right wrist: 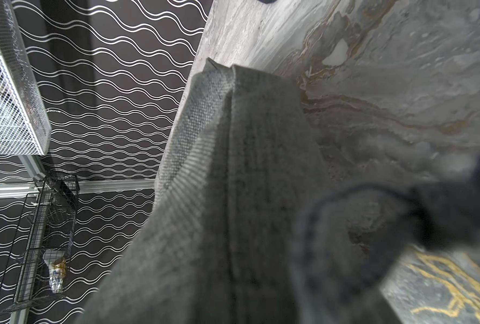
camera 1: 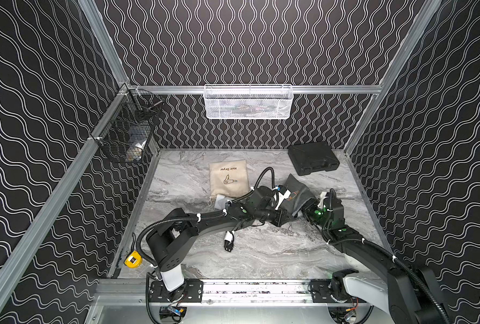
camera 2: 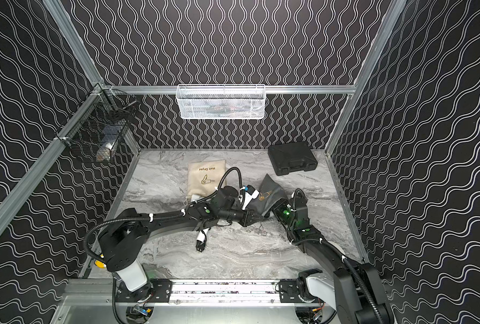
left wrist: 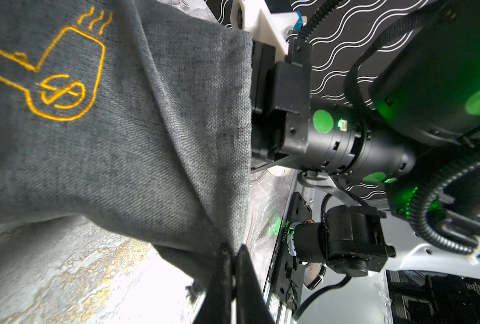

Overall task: Pack away hair dryers
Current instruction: Place the hair dryer in the drawstring bag.

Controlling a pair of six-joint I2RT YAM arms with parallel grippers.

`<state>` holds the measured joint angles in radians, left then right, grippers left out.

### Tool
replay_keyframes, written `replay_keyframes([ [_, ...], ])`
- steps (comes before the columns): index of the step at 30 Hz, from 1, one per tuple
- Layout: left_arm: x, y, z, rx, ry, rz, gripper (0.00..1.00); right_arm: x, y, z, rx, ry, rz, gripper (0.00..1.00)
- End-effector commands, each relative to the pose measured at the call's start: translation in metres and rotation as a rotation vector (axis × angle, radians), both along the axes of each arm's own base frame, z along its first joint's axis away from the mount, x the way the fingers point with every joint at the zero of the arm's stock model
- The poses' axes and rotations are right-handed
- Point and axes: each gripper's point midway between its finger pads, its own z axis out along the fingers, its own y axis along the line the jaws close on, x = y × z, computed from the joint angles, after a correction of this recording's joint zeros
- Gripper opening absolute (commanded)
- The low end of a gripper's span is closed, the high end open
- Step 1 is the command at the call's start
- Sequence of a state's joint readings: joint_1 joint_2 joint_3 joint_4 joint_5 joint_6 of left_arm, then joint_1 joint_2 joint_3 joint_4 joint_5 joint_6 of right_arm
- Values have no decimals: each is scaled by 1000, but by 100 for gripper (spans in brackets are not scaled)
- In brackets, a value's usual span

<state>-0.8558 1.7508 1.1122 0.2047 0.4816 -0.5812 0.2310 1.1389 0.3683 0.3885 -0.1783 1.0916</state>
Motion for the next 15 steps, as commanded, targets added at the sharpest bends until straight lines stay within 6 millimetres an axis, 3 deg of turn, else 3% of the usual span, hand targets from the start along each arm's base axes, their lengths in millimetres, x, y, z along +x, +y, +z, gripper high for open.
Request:
replay_keyframes([
  [1,-3,-5,4,-16,29,-17,0,17,-4,28,19,-150,-51,0],
  [7,3,-7,-4,4,48,10,0,19,6,26,38,-180,-35,0],
  [15,13,3,-15,54,38,55,0,8,5,-1,8,-115,-28,0],
])
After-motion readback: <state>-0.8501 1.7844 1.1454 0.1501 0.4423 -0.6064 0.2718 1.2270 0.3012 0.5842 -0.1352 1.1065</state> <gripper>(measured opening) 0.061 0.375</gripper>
